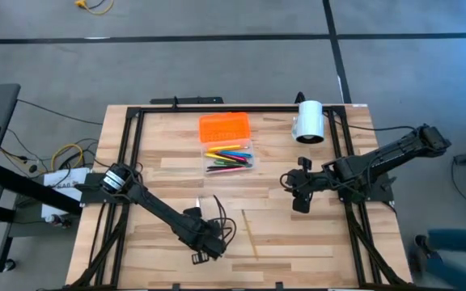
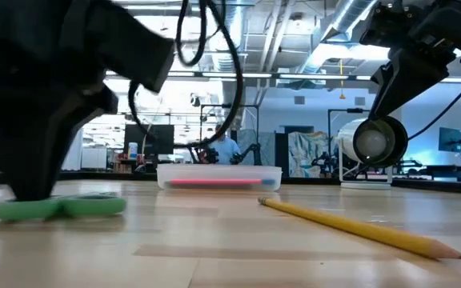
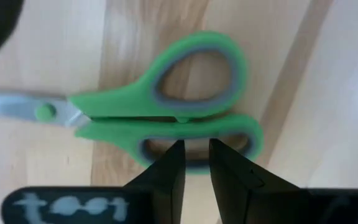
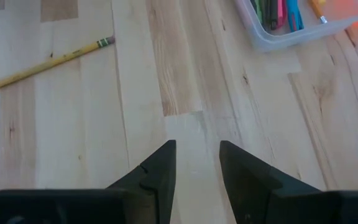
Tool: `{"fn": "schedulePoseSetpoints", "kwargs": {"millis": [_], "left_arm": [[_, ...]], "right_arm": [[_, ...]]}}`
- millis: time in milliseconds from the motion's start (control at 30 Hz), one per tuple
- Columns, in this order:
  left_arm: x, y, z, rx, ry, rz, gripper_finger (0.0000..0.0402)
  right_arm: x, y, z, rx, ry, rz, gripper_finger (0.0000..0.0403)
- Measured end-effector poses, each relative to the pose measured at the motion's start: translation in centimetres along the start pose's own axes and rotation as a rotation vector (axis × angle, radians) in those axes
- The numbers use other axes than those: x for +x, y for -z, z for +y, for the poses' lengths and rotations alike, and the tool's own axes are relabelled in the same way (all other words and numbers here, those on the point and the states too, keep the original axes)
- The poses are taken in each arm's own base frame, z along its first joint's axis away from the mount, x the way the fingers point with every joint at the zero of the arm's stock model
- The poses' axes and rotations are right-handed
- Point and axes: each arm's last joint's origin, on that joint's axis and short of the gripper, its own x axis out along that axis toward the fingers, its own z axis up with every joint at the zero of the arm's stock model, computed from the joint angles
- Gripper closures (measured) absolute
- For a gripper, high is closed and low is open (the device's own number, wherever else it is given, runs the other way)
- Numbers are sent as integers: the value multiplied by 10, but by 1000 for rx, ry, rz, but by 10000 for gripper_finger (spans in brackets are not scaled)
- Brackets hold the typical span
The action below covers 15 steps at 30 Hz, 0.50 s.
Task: Pick & place school supplies into a supply box
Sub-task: Put the green scissors into the supply box
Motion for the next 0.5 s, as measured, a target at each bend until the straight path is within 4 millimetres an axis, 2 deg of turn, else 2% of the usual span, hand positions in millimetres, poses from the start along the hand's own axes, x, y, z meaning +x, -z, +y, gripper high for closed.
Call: {"fn": "schedulePoseSetpoints", "kwargs": {"millis": [233, 500], "left_arm": [[-12, -7, -5, -71, 20, -54, 340], [-21, -7, -7, -156, 35, -89, 339]], "right_arm": [[0, -1, 0, 2, 4, -11, 285], [0, -4, 1, 9, 9, -44, 285]]}}
